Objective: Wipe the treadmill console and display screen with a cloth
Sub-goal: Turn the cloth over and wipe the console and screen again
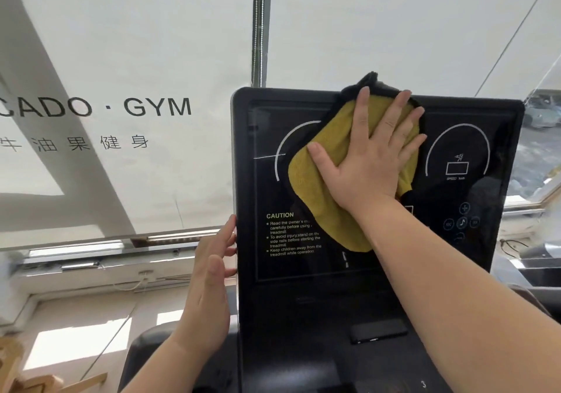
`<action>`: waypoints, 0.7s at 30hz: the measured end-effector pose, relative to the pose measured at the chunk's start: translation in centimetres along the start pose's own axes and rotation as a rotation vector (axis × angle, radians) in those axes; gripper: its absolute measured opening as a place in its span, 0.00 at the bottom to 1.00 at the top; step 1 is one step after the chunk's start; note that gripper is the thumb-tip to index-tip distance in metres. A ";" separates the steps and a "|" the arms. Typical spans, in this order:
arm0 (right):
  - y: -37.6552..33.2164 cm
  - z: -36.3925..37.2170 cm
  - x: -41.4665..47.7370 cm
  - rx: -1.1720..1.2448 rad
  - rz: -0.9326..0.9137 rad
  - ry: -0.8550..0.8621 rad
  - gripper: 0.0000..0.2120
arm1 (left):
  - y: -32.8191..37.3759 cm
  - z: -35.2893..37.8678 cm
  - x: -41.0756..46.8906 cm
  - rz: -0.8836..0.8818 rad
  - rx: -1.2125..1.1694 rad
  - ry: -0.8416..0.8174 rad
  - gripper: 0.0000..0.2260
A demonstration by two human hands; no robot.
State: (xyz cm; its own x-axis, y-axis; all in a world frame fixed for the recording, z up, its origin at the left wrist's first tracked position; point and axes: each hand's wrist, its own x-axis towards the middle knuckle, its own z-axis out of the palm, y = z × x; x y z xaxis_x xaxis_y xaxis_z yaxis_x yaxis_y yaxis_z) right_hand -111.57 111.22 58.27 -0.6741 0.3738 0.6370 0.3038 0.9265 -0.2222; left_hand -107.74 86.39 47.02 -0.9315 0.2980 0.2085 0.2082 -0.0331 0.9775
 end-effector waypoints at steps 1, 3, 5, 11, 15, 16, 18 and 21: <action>-1.7 0.2 -0.3 -0.001 -0.028 0.002 0.50 | 0.2 -0.1 0.0 -0.011 -0.005 -0.007 0.43; -5.0 0.8 -1.2 -0.033 -0.150 -0.003 0.49 | 0.5 -0.3 -0.1 -0.032 -0.020 -0.020 0.42; -7.1 1.2 -1.9 -0.057 -0.259 0.009 0.46 | 0.8 -0.3 -0.3 -0.043 -0.046 -0.020 0.41; -3.0 1.7 -3.2 -0.129 -0.414 -0.011 0.45 | 0.7 -0.1 -1.1 -0.069 -0.117 0.009 0.42; 2.6 2.2 -5.3 -0.148 -0.300 -0.044 0.48 | 0.9 -0.5 -0.9 -0.075 -0.076 -0.024 0.43; 4.1 2.0 -5.3 -0.135 -0.219 -0.046 0.48 | 1.0 -0.5 -1.0 -0.078 -0.070 -0.033 0.43; 6.6 1.1 -4.6 -0.051 0.031 -0.063 0.49 | 1.1 -0.4 -1.2 -0.082 -0.059 -0.051 0.42; 7.0 0.1 -2.4 0.054 0.287 -0.050 0.50 | 1.3 -0.3 -1.4 -0.081 -0.038 -0.073 0.41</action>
State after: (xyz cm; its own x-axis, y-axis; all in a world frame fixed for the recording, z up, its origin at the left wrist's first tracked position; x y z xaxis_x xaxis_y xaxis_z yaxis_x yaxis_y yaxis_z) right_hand -107.89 116.82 55.09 -0.5986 0.6211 0.5058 0.4515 0.7832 -0.4275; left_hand -106.30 85.61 48.05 -0.9204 0.3695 0.1278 0.1209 -0.0418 0.9918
